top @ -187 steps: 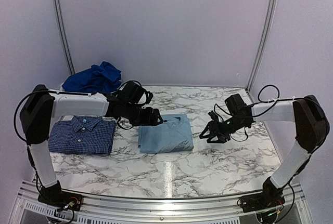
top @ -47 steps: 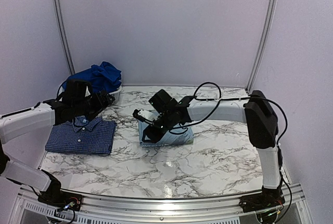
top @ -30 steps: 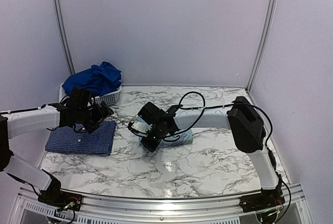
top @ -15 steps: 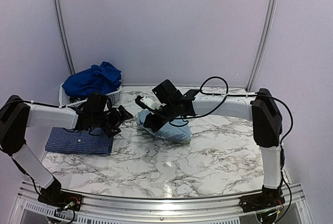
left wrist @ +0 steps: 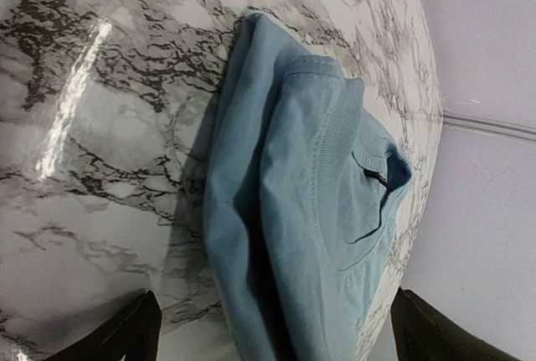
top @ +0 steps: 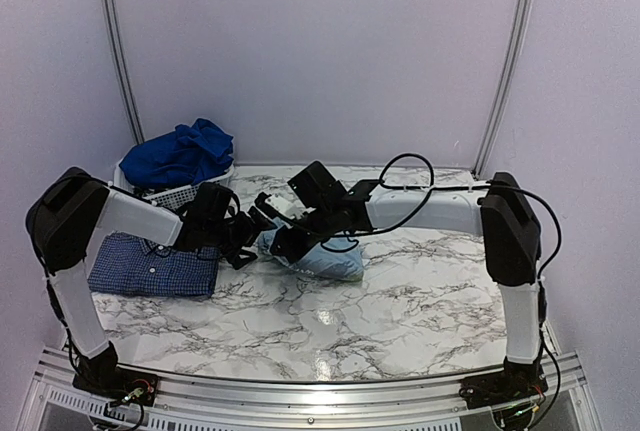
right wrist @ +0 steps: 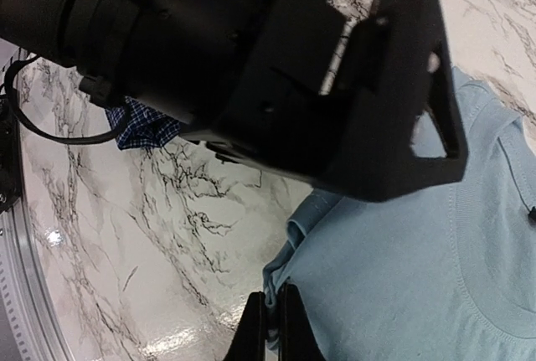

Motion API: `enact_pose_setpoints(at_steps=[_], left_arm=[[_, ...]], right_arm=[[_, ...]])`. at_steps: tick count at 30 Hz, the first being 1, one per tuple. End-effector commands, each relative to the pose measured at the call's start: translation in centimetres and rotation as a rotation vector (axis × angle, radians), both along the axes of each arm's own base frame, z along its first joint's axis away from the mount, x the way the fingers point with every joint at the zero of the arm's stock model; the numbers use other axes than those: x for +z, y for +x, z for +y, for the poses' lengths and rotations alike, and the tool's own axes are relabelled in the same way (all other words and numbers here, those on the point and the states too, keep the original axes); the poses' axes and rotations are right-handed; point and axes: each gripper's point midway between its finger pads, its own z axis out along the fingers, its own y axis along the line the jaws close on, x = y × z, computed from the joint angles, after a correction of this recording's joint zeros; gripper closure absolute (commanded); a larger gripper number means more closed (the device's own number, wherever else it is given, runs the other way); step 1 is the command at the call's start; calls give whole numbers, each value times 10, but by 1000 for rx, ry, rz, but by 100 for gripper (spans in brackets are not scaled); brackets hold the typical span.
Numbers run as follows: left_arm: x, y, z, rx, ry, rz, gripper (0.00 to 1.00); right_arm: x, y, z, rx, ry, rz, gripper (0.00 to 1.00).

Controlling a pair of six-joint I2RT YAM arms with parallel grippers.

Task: Fold and stack the mixed laundry pile
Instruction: Pass from the right arm to the left

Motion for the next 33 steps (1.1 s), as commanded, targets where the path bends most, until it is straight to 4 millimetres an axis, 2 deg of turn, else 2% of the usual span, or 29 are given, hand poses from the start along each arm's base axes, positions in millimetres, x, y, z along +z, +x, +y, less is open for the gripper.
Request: enact_pose_setpoints(at_steps=[1,6,9,10,12,14,15,17,20,22,24,26,28,31,33], left_arm=[[3,9,-19,-22,-51,-6,1],[-7,9,-32,-38,-65,18,6],[-8,9,-34,-42,-61,16,15],[-8,9,-34,-46,-58,12,21],[-7,9,-33,-64,-52,-1,39],[-6,4,-34,-102,-38,-8,64],[-7,0,-33,-127,-17,1,81],[-7,-7,-29,-199,95,16,99],[-3,-22,-14,-315,293,24,100],[6,-31,-2,-372,369,11,100],[16,-41,11,-423,438,-10,100],[30,-48,23,-464,494,-47,100],[41,-57,36,-492,549,-56,100],[61,-65,54,-510,622,-86,100],[72,-69,66,-516,680,-104,100]], right_arm=[[27,-3,25,25,89,-27,100],[28,-11,34,33,111,-11,100],[33,-18,42,42,131,-3,100],[35,-20,43,45,137,-5,100],[36,-23,45,51,140,3,100],[40,-27,42,58,145,9,100],[42,-29,40,56,144,8,95],[50,-28,30,38,148,-3,84],[66,-25,12,1,165,-15,62],[76,-25,-1,-20,176,-9,52],[85,-24,-16,-40,191,5,42],[89,-22,-35,-68,196,17,26],[94,-22,-52,-89,203,20,14],[101,-22,-74,-121,209,12,2],[97,-22,-85,-140,197,16,1]])
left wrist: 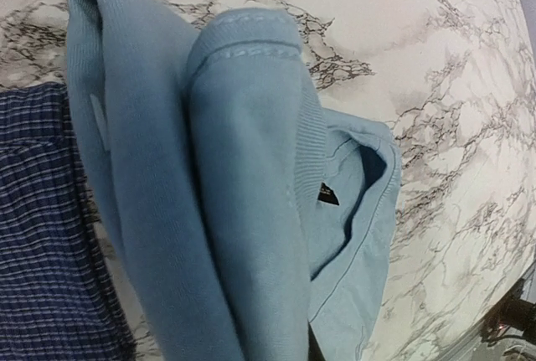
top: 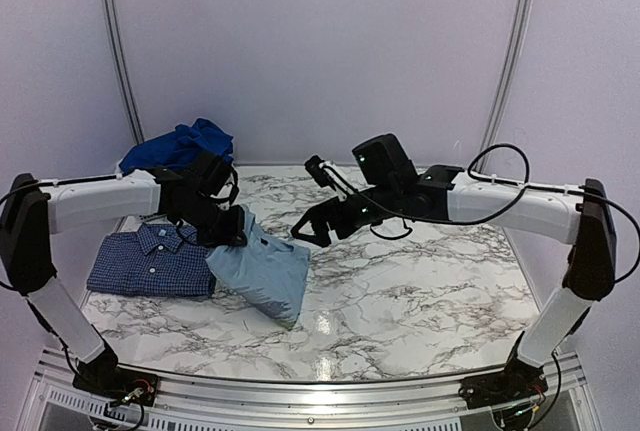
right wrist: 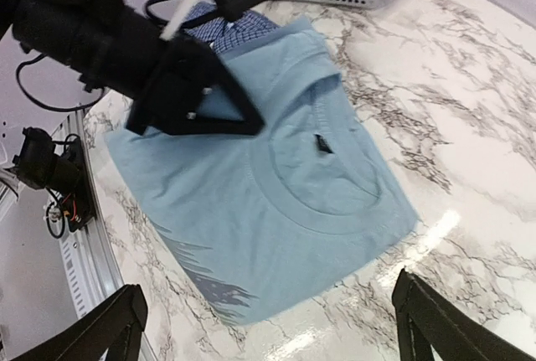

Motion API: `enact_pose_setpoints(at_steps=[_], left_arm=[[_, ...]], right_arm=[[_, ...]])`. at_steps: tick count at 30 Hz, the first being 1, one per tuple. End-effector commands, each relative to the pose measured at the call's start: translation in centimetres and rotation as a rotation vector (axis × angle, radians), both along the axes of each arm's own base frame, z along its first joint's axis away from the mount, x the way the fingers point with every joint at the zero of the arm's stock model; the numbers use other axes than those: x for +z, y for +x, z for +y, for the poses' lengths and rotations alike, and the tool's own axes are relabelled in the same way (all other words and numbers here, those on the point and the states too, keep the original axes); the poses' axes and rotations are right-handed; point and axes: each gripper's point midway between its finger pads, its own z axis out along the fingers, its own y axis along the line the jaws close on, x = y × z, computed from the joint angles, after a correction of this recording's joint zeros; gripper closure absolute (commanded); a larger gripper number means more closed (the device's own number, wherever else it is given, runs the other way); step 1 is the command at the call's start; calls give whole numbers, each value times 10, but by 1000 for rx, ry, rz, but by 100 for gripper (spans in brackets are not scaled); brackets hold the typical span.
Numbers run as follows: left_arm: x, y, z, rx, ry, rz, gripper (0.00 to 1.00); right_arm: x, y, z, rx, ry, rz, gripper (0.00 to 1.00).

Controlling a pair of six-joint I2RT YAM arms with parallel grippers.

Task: Fold and stack the mixed laundry pile
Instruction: Pass from the right arm to the left, then place the square-folded T-shirt at the corner of the board.

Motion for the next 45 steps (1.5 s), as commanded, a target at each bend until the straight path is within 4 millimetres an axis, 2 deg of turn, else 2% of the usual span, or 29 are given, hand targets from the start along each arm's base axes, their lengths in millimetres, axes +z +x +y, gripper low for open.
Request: enact_pose_setpoints(at_steps=[1,5,15,23,26,30,39,40,42,43,45], left_arm=[[22,-21,43,-76,211,-39,100],[46,-22,63,-58,263,-106,100],[100,-15,87,-61,289,-243,100],[129,-3,91,-44,211,-285,100],[136,0,100,-39,206,-300,100],[125,2,127,2,244,-275,100],[49,16,211,98,488,-162,100],[39,17,222,109,529,-143,92],[27,19,253,175,649,-101,42],[28,19,272,231,708,-91,25],[41,21,307,362,786,-96,12]], right_arm=[[0,1,-21,-40,-2,17,1],[-7,-3,-30,-49,-17,34,2],[-11,-6,-32,-53,-21,51,1],[-14,-6,-35,-51,-37,46,1],[-16,-6,-35,-49,-44,43,1],[-19,-6,-35,-47,-49,44,1],[-25,-5,-36,-33,-63,49,1],[-26,-5,-37,-32,-64,51,1],[-25,-3,-40,-39,-64,54,1],[-24,-2,-42,-47,-64,53,1],[-23,2,-50,-69,-68,54,1]])
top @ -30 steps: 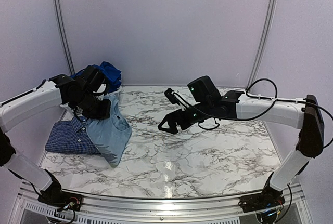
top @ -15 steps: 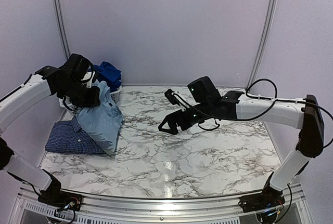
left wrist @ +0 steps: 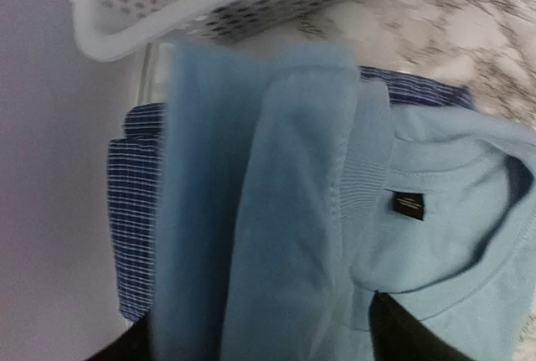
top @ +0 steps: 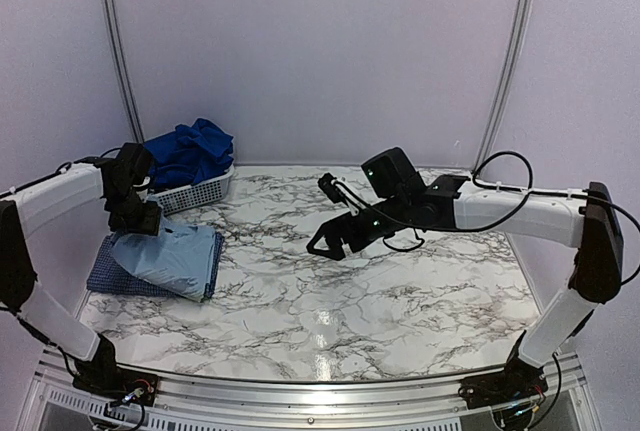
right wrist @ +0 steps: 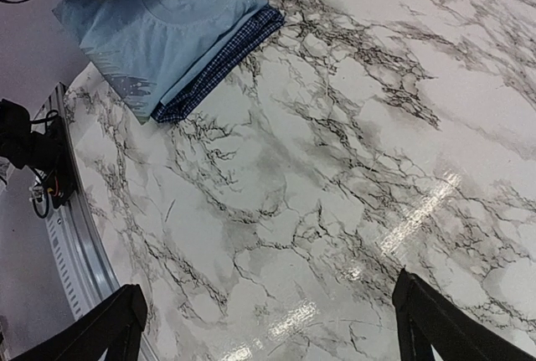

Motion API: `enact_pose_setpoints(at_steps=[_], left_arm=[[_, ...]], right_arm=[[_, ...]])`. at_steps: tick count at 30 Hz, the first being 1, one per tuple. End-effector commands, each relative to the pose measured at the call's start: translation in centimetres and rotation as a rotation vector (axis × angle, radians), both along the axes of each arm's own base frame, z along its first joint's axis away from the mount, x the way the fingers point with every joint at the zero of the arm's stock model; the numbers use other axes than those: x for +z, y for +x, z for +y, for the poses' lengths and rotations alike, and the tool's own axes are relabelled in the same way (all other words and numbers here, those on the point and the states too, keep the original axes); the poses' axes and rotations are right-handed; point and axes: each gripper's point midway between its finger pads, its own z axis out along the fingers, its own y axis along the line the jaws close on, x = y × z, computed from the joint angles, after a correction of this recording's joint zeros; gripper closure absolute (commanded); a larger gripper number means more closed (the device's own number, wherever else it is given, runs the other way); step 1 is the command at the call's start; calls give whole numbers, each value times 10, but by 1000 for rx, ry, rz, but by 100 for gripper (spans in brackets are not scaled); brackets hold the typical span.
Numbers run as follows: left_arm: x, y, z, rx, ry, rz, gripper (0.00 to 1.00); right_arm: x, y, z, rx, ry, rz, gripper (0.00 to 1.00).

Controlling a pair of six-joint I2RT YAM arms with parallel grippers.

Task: Fold and stack the mixed laundry pile
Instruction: Place the square-folded T-shirt at the corner of the board, then reset both arms

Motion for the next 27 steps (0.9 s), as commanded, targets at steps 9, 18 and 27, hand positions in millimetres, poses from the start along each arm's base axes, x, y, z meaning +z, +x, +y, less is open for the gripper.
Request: enact_pose_setpoints(at_steps=[9,18,27], left_arm=[[70,33,46,182,-4,-215,1],[104,37,-79,-64,-168,-290,1],[48,8,-194,-238,-251,-191,1]], right_arm=[[9,42,-81,-210,9,18,1],[12,71,-155,-436,-29,27,2],[1,49,-189,-548,-16,48,1]])
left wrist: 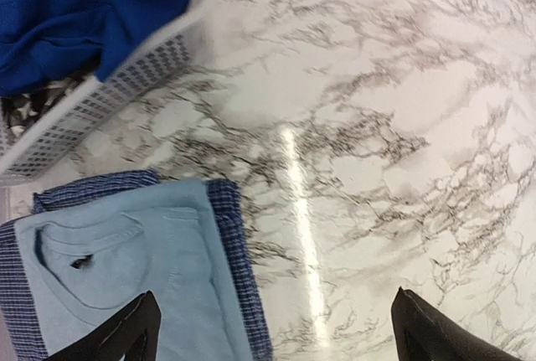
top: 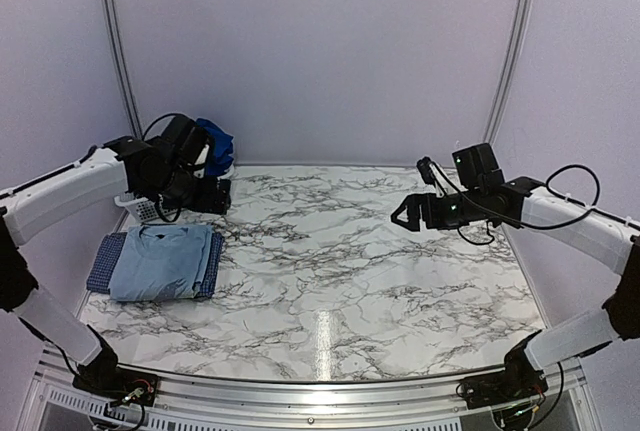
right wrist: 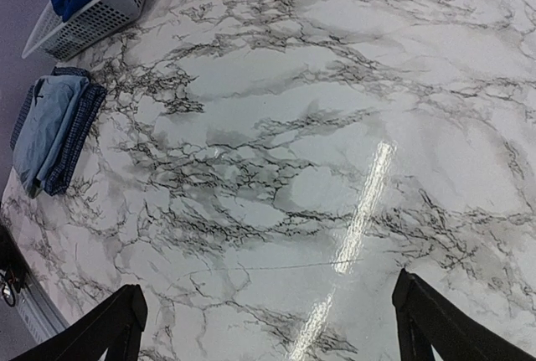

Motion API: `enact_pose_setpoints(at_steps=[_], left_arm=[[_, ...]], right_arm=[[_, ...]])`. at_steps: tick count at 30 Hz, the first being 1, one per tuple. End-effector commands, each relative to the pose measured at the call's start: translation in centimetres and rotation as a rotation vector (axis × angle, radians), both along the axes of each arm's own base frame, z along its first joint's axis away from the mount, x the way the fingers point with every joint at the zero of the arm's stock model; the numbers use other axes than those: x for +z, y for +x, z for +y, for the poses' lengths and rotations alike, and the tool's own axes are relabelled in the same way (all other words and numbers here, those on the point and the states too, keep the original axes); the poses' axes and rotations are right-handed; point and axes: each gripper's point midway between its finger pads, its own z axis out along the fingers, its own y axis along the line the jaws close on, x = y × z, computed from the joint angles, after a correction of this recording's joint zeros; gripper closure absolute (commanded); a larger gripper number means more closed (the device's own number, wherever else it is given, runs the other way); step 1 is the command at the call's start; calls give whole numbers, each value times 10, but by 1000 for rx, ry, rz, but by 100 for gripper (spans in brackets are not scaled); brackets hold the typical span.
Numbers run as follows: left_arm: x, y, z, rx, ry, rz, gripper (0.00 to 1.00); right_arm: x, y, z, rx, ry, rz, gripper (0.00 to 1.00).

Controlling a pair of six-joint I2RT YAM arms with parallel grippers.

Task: Fold and stack the mixed laundry pile
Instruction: Reset both arms

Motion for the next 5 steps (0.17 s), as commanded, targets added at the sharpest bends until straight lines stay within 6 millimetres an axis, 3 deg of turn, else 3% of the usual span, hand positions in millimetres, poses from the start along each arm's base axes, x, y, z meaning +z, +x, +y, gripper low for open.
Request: enact_pose_setpoints(at_steps=[1,5], left_arm=[[-32,-14,-42,-29,-67,54,1],[-40,-23,-65,-50,-128,57,1]], right_arm=[[-8,-15,-16,-73,15,22,2],[-20,-33,-25,-105,47,27,1]])
